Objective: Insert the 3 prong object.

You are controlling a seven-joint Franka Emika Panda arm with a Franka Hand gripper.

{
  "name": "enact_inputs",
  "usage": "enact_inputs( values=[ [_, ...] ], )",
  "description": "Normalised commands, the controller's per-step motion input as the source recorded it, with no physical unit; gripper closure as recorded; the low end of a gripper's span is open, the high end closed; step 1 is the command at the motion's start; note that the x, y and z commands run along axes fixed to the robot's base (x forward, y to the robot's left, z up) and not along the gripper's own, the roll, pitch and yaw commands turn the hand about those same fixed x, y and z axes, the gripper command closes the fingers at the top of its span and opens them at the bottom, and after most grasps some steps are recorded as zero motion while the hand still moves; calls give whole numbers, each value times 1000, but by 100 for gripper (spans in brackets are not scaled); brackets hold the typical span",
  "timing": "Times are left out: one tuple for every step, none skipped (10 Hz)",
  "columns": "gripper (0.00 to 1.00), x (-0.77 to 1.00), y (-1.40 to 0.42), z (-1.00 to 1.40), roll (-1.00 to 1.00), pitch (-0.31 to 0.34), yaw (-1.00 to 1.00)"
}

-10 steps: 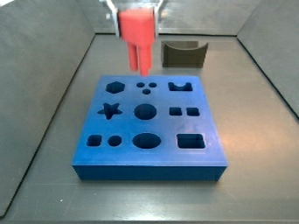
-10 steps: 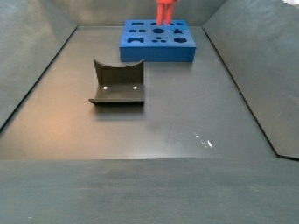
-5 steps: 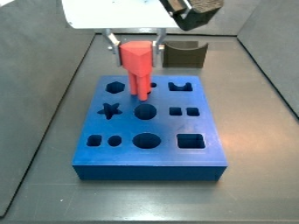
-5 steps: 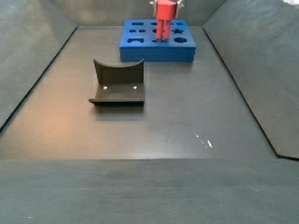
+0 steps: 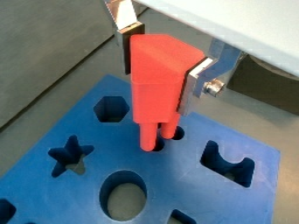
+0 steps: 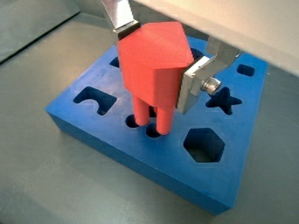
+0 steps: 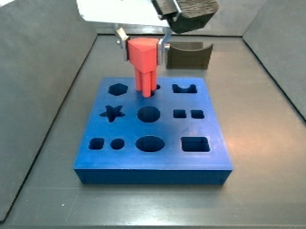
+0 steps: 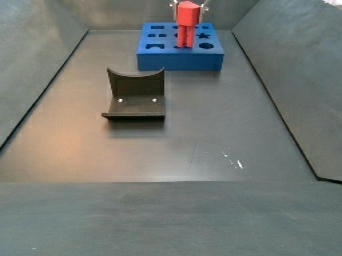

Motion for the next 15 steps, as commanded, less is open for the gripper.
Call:
enact_inputs(
  values=[
    [100, 183, 0, -360, 49, 20, -294],
    [100, 309, -29, -443, 77, 6, -157],
    [100, 386, 0, -426, 164, 51, -320],
    [100, 223, 0, -426, 234, 60, -211],
    [100, 69, 0, -551, 266, 0, 0],
    [100, 0, 0, -563, 316, 0, 0],
    [100, -86, 0, -577, 287, 0, 0],
    [100, -263, 0, -540, 233, -49, 0],
    [100, -214, 0, -471, 176, -47, 17],
    [100, -17, 0, -454, 197, 0, 0],
    [100, 0, 0, -586, 191, -6, 0],
    [100, 240, 0, -646, 150, -1, 20],
    [100, 209, 0, -657, 197, -6, 80],
    [100, 69, 0, -657, 269, -36, 197],
    [100, 0, 0, -651, 291, -66, 249]
  ],
)
